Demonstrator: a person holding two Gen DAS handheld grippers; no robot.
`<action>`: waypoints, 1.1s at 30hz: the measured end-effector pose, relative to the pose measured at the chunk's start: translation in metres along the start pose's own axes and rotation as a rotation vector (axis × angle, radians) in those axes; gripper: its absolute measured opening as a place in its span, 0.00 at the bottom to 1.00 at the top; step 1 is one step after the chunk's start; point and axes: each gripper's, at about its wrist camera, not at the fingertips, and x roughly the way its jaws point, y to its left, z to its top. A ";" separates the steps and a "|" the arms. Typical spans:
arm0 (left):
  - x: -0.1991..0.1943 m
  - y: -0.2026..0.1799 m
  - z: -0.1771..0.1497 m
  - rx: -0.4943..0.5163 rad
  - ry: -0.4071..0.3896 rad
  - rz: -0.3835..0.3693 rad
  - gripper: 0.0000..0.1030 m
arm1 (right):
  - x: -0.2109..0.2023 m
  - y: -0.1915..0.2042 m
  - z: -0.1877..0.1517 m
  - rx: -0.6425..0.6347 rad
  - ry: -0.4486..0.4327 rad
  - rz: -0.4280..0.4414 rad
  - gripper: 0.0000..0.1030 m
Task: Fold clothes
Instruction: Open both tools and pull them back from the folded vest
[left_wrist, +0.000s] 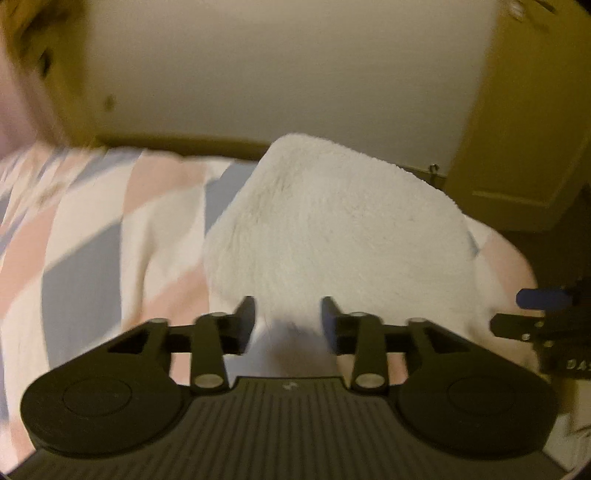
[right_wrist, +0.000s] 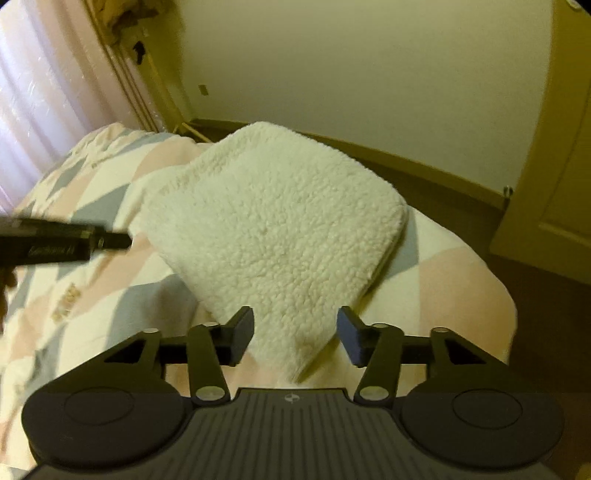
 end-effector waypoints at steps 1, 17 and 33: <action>-0.011 -0.003 -0.003 -0.025 0.013 0.008 0.42 | -0.009 0.000 0.002 0.011 0.008 0.001 0.62; -0.146 -0.046 -0.011 -0.211 0.069 0.243 0.81 | -0.119 0.008 0.030 -0.029 0.030 0.067 0.98; -0.252 -0.129 -0.012 -0.344 -0.081 0.314 0.99 | -0.228 -0.024 0.029 -0.159 -0.184 0.010 1.00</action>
